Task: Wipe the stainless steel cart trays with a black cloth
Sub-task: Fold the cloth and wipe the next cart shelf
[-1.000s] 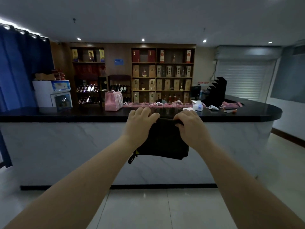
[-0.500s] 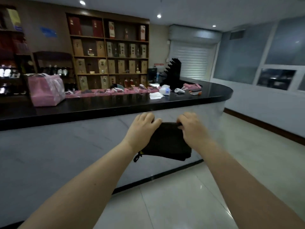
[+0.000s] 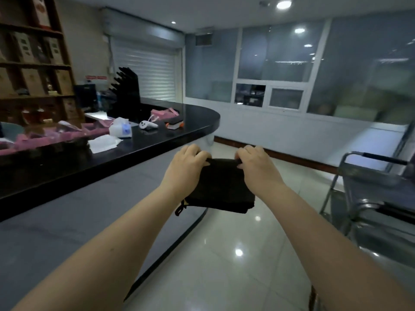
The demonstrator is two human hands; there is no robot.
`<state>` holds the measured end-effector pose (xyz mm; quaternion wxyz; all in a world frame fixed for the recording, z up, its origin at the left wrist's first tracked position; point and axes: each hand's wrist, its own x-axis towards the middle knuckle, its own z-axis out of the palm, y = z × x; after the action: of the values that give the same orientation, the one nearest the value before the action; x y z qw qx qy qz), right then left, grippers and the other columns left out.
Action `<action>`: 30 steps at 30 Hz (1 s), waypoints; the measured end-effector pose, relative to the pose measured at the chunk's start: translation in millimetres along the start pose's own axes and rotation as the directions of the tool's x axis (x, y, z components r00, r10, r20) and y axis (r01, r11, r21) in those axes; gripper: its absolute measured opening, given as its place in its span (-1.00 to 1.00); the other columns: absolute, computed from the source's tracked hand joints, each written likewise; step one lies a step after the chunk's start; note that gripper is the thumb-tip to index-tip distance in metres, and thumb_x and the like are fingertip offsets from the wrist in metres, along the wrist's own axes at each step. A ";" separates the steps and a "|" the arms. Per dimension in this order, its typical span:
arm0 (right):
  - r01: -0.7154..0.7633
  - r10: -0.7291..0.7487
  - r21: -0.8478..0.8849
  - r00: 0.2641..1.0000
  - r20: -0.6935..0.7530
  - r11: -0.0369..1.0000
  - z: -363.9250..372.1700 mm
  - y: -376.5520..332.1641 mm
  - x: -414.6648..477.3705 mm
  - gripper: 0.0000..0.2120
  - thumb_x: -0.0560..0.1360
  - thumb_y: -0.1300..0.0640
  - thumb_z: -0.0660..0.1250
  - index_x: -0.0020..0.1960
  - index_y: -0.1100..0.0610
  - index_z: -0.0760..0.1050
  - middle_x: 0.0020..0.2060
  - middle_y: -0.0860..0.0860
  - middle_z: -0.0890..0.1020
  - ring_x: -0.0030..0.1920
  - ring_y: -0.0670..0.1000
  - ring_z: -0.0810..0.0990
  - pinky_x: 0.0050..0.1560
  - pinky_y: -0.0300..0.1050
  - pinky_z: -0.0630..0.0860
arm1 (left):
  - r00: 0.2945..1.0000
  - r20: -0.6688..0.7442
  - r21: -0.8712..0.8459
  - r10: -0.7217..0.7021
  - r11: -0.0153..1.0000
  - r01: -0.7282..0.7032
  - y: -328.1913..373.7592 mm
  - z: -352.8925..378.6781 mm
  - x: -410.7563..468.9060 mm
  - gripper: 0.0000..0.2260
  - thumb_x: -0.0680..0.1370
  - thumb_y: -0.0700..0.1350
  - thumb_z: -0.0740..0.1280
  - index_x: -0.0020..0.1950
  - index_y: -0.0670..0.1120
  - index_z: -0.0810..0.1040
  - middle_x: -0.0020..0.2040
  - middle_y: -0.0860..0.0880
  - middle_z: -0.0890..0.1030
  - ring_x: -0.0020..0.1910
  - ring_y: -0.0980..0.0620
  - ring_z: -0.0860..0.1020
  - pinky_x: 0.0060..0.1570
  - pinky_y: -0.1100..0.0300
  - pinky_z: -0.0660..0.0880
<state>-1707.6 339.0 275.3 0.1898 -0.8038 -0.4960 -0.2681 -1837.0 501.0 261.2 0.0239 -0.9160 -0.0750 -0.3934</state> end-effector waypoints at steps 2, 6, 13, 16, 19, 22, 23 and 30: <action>-0.054 0.054 0.006 0.999 0.000 0.999 4.3 28.6 35.1 -0.89 0.53 0.30 0.28 -0.03 0.11 0.49 -0.08 0.04 0.53 -0.03 0.06 0.42 0.01 0.00 0.43 | 1.000 -0.004 -0.061 0.015 0.998 -0.015 -9.5 24.8 44.4 -0.82 0.55 -0.22 0.38 0.15 -0.15 0.62 -0.01 -0.12 0.55 0.00 -0.12 0.48 -0.03 0.07 0.46; -0.128 0.126 -0.030 0.990 -0.069 0.991 19.4 79.9 102.8 -0.87 0.52 0.31 0.30 -0.05 0.09 0.49 -0.11 0.00 0.51 -0.03 0.05 0.39 -0.02 -0.04 0.41 | 0.998 -0.061 -0.147 -0.005 0.989 -0.004 -32.1 70.3 131.6 -0.84 0.58 -0.17 0.36 0.14 -0.13 0.63 0.00 -0.12 0.56 0.00 -0.13 0.47 -0.06 0.02 0.47; -0.320 0.313 -0.103 0.946 -0.078 0.942 88.2 169.8 158.8 -0.82 0.51 0.33 0.30 -0.06 0.06 0.44 -0.09 -0.01 0.49 -0.03 0.05 0.38 -0.02 -0.06 0.37 | 0.995 -0.059 -0.283 0.086 0.954 -0.100 -61.9 193.1 230.7 -0.86 0.58 -0.18 0.35 0.10 -0.13 0.65 -0.02 -0.12 0.58 -0.01 -0.15 0.48 -0.09 0.09 0.40; -0.436 0.430 -0.159 0.900 -0.075 0.886 116.5 208.1 153.7 -0.83 0.50 0.36 0.30 -0.02 0.11 0.48 -0.04 0.03 0.53 0.03 0.09 0.40 0.02 -0.06 0.36 | 0.982 -0.011 -0.396 0.190 0.901 -0.179 -58.4 259.8 257.6 -0.84 0.60 -0.17 0.32 0.13 -0.14 0.63 0.02 -0.13 0.56 0.07 -0.16 0.46 -0.03 0.06 0.41; -0.575 0.568 -0.221 0.817 -0.102 0.787 135.0 240.5 140.0 -0.82 0.49 0.37 0.32 0.01 0.14 0.50 -0.03 0.07 0.53 0.04 0.11 0.43 0.00 -0.01 0.40 | 0.949 0.012 -0.521 0.315 0.812 -0.263 -41.1 324.4 283.8 -0.83 0.61 -0.16 0.29 0.14 -0.14 0.62 0.05 -0.13 0.54 0.12 -0.16 0.43 -0.01 0.03 0.42; -0.697 0.682 -0.284 0.712 -0.167 0.658 140.0 270.6 114.0 -0.84 0.48 0.36 0.32 -0.01 0.15 0.51 -0.06 0.10 0.53 0.00 0.11 0.43 -0.04 0.01 0.41 | 0.889 0.004 -0.618 0.457 0.700 -0.357 -4.6 377.6 305.8 -0.86 0.59 -0.17 0.32 0.08 -0.13 0.64 0.02 -0.13 0.55 0.06 -0.16 0.46 -0.14 0.09 0.35; -0.731 0.718 -0.301 0.674 -0.175 0.612 140.3 278.8 102.5 -0.85 0.48 0.36 0.32 -0.02 0.15 0.50 -0.06 0.11 0.53 0.00 0.12 0.42 -0.03 0.02 0.41 | 0.862 0.001 -0.646 0.507 0.658 -0.386 10.4 392.4 309.8 -0.88 0.57 -0.18 0.34 0.06 -0.13 0.64 -0.01 -0.14 0.56 0.02 -0.17 0.48 -0.15 0.11 0.34; -0.894 0.891 -0.368 0.366 -0.269 0.256 158.9 310.1 -7.9 -0.85 0.44 0.35 0.33 -0.07 0.14 0.50 -0.08 0.10 0.54 -0.01 0.16 0.45 -0.03 0.03 0.38 | 0.624 -0.006 -0.782 0.782 0.385 -0.491 126.4 481.0 283.9 -0.86 0.54 -0.17 0.35 0.07 -0.11 0.63 0.01 -0.14 0.57 0.00 -0.20 0.51 -0.12 0.09 0.34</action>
<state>-1393.1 289.0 133.7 0.1144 -0.9599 0.1228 -0.2245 -1279.5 459.3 137.2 -0.1994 -0.8549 0.4481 -0.1692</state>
